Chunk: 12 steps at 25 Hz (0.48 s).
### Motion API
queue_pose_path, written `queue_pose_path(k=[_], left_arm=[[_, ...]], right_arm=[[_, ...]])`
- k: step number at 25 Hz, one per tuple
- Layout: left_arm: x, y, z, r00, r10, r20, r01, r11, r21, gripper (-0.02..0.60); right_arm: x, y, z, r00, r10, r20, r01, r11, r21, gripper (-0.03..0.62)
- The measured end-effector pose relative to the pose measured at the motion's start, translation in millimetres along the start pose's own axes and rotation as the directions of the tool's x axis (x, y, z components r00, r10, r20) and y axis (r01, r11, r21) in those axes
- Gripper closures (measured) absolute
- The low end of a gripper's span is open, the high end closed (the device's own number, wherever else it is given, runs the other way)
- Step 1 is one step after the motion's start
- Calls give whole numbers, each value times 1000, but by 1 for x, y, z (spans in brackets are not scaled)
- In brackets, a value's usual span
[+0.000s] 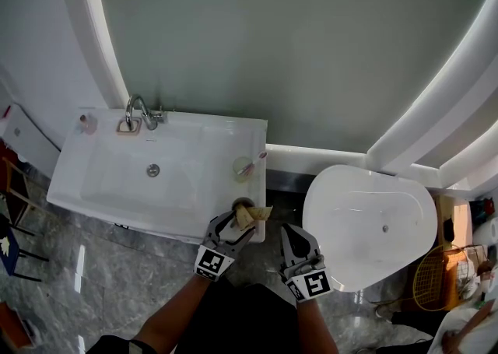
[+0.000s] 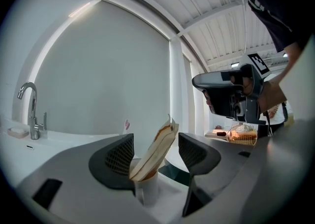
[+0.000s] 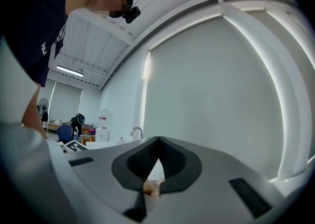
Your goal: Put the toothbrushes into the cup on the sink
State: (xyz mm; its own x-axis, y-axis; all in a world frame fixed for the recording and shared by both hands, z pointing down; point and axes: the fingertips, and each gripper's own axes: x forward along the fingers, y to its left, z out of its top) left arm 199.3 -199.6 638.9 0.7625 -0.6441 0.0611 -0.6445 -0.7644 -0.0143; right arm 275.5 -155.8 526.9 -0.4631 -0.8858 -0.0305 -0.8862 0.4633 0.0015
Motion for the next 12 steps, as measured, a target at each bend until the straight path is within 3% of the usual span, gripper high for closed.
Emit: queue_pose_path(k=[6, 12], left_arm=[[-7, -4, 11, 1000, -2, 18, 2, 1000, 5, 307], [-14, -6, 48, 999, -5, 39, 5, 1000, 6, 308]], right_arm=[[1, 2, 6, 1000, 4, -6, -4, 1000, 7, 568], [7, 3, 26, 1000, 13, -13, -13, 1000, 14, 568]])
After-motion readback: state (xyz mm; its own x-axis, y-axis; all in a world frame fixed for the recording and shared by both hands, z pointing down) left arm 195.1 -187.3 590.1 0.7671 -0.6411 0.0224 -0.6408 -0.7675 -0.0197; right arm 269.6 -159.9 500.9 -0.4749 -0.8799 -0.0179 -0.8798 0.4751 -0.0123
